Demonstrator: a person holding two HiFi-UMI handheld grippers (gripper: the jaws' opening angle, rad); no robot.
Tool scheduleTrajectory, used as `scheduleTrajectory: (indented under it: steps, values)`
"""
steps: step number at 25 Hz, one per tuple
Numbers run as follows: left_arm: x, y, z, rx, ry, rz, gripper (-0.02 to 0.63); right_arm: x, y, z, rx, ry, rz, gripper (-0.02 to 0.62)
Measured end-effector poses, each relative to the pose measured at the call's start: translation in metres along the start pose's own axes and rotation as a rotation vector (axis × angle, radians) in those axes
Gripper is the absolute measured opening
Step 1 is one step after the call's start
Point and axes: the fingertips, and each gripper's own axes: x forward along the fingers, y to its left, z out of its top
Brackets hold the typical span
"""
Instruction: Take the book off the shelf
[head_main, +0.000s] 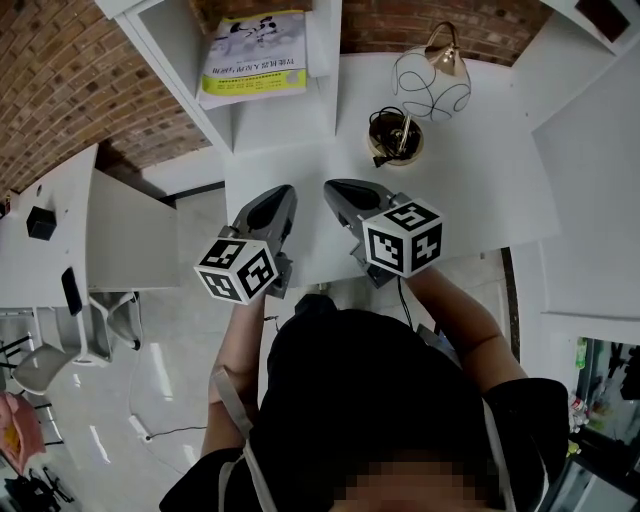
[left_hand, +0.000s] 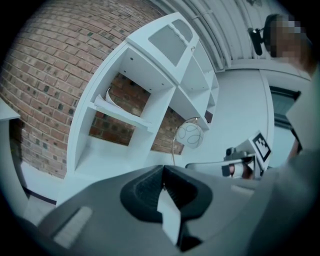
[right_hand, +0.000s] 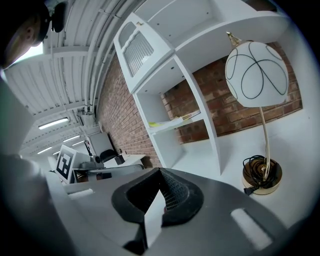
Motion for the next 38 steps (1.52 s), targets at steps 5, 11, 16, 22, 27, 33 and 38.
scheduleTrajectory:
  steps: [5, 11, 16, 22, 27, 33, 38]
  values:
    - [0.008, 0.018, 0.01, -0.006, 0.001, -0.006, 0.006, 0.018, -0.006, 0.011, 0.003, -0.001, -0.014, -0.002]
    - [0.015, 0.035, 0.024, -0.004, -0.006, -0.018, 0.006, 0.034, -0.012, 0.025, 0.0, -0.011, -0.041, -0.001]
    - [0.022, 0.05, 0.036, 0.002, -0.013, -0.027, 0.006, 0.046, -0.021, 0.035, 0.004, -0.02, -0.074, -0.001]
    - [0.033, 0.06, 0.05, 0.015, -0.021, -0.045, 0.006, 0.059, -0.032, 0.048, 0.008, -0.033, -0.116, -0.001]
    - [0.038, 0.065, 0.058, 0.026, -0.028, -0.06, 0.006, 0.069, -0.038, 0.058, 0.004, -0.045, -0.144, 0.0]
    - [0.044, 0.08, 0.069, 0.031, -0.027, -0.06, 0.008, 0.081, -0.046, 0.067, 0.015, -0.058, -0.171, 0.0]
    - [0.051, 0.085, 0.076, 0.036, -0.029, -0.073, 0.008, 0.089, -0.049, 0.077, 0.022, -0.073, -0.195, 0.0]
